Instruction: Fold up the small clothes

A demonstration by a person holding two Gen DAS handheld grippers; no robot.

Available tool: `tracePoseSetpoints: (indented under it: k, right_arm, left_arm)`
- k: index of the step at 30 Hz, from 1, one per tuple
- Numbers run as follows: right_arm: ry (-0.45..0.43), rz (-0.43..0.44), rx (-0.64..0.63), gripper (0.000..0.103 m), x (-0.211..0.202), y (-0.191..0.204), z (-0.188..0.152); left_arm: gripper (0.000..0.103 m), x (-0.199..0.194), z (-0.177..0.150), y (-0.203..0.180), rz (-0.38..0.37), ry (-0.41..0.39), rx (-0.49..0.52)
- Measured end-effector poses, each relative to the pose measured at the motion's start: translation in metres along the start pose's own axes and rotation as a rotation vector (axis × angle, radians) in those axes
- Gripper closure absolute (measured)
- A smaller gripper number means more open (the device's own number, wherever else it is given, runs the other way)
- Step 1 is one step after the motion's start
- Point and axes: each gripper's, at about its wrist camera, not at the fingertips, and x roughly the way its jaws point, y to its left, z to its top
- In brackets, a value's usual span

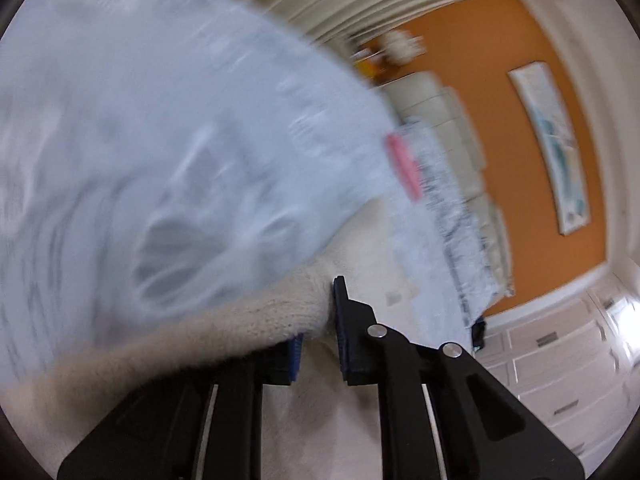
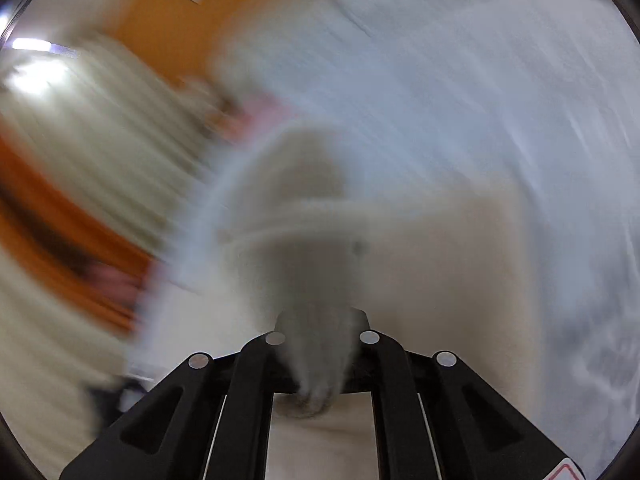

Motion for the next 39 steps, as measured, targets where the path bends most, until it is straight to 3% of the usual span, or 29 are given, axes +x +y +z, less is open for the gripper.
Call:
tracePoseSetpoints:
  k: [1,2,5,7,8,9,10,11,12,13,14,15,16,17,19,22,23,25,26,27,28,29,30,31,33,34,37,39]
  right_arm:
    - [0.028,0.014,0.031,0.099,0.008,-0.013,-0.008]
    - [-0.032,0.062,0.015,0.099,-0.007,-0.009,-0.012]
    - [-0.082,0.131,-0.014,0.098,-0.026,0.010,-0.012]
    - [-0.087,0.078,-0.063,0.096,-0.024,0.012,-0.016]
    - [-0.037,0.003,-0.064,0.097,-0.012,0.002,-0.020]
    - [-0.010,-0.008,-0.057,0.099,-0.007,-0.004,-0.022]
    - [-0.033,0.018,-0.058,0.095,-0.012,-0.006,-0.023]
    - [-0.034,0.014,-0.060,0.084,-0.021,-0.002,-0.023]
    - [-0.035,0.008,-0.058,0.076,-0.025,0.001,-0.021]
    - [-0.048,0.011,-0.050,0.058,-0.030,0.004,-0.020]
    - [-0.058,0.012,-0.045,0.054,-0.029,0.003,-0.019]
    - [-0.056,0.007,-0.037,0.054,-0.027,0.003,-0.017]
    - [-0.050,0.006,-0.031,0.066,-0.026,-0.002,-0.016]
    - [-0.042,0.006,-0.013,0.095,-0.020,-0.004,-0.012]
    - [-0.035,0.048,0.013,0.095,-0.023,-0.002,-0.003]
    - [-0.178,0.195,-0.060,0.096,-0.059,0.027,0.004]
    - [-0.200,0.196,-0.075,0.096,-0.063,0.029,0.004]
    - [-0.171,0.091,-0.068,0.092,-0.050,0.013,0.003]
    - [-0.077,-0.055,-0.034,0.092,-0.027,-0.012,0.000]
    - [-0.038,-0.116,-0.012,0.097,-0.020,-0.024,-0.002]
    - [-0.063,-0.053,0.015,0.096,-0.025,-0.034,-0.007]
    - [-0.105,-0.070,0.052,0.091,-0.043,-0.036,-0.009]
    - [-0.148,-0.145,0.053,0.086,-0.058,-0.031,-0.010]
    - [-0.230,-0.209,0.029,0.079,-0.079,-0.017,-0.011]
    - [-0.300,-0.193,-0.031,0.079,-0.095,0.010,-0.011]
    - [-0.287,-0.151,-0.076,0.079,-0.092,0.033,-0.008]
    - [-0.109,0.012,-0.259,0.080,-0.041,0.117,-0.005]
    - [-0.010,0.066,-0.385,0.086,-0.001,0.167,-0.014]
  left_arm:
    - [0.090,0.000,0.000,0.003,-0.010,0.003,-0.021]
    - [0.089,-0.001,0.000,-0.001,-0.004,-0.009,-0.008]
    - [0.087,0.000,-0.003,-0.012,0.044,-0.015,0.062]
    - [0.087,0.003,-0.005,-0.009,0.053,-0.005,0.043]
    - [0.086,0.002,-0.006,-0.010,0.055,-0.005,0.044]
    - [0.084,0.002,-0.006,-0.013,0.055,0.001,0.048]
    - [0.073,0.002,-0.006,-0.016,0.043,0.009,0.047]
    - [0.060,0.002,-0.005,-0.018,0.027,0.013,0.046]
    - [0.054,0.001,-0.006,-0.021,0.006,0.017,0.050]
    - [0.048,0.002,-0.007,-0.025,-0.001,0.018,0.060]
    - [0.046,0.003,-0.008,-0.028,-0.005,0.019,0.071]
    - [0.047,0.003,-0.009,-0.027,-0.010,0.021,0.078]
    - [0.050,0.004,-0.011,-0.027,-0.018,0.022,0.085]
    - [0.065,0.004,-0.012,-0.027,-0.025,0.013,0.088]
    - [0.085,-0.001,-0.008,-0.025,-0.031,-0.019,0.075]
    - [0.089,-0.008,0.001,-0.018,-0.026,-0.067,0.056]
    - [0.089,-0.008,0.003,-0.013,-0.008,-0.074,0.048]
    - [0.089,-0.003,0.004,-0.002,0.021,-0.056,0.026]
    - [0.089,0.001,0.002,0.005,0.030,-0.041,0.007]
    - [0.089,0.000,0.002,0.005,0.029,-0.046,0.012]
    - [0.088,0.000,0.002,0.000,0.048,-0.044,0.036]
    - [0.088,0.000,0.002,-0.003,0.055,-0.043,0.048]
    - [0.088,0.000,0.001,-0.005,0.061,-0.044,0.052]
    - [0.088,0.001,0.001,-0.004,0.066,-0.039,0.049]
    - [0.088,0.001,0.003,-0.003,0.062,-0.036,0.032]
    - [0.087,0.001,0.004,-0.003,0.063,-0.031,0.027]
    - [0.087,0.001,0.005,-0.001,0.059,-0.024,0.013]
    - [0.087,0.001,0.003,0.000,0.061,-0.023,0.011]
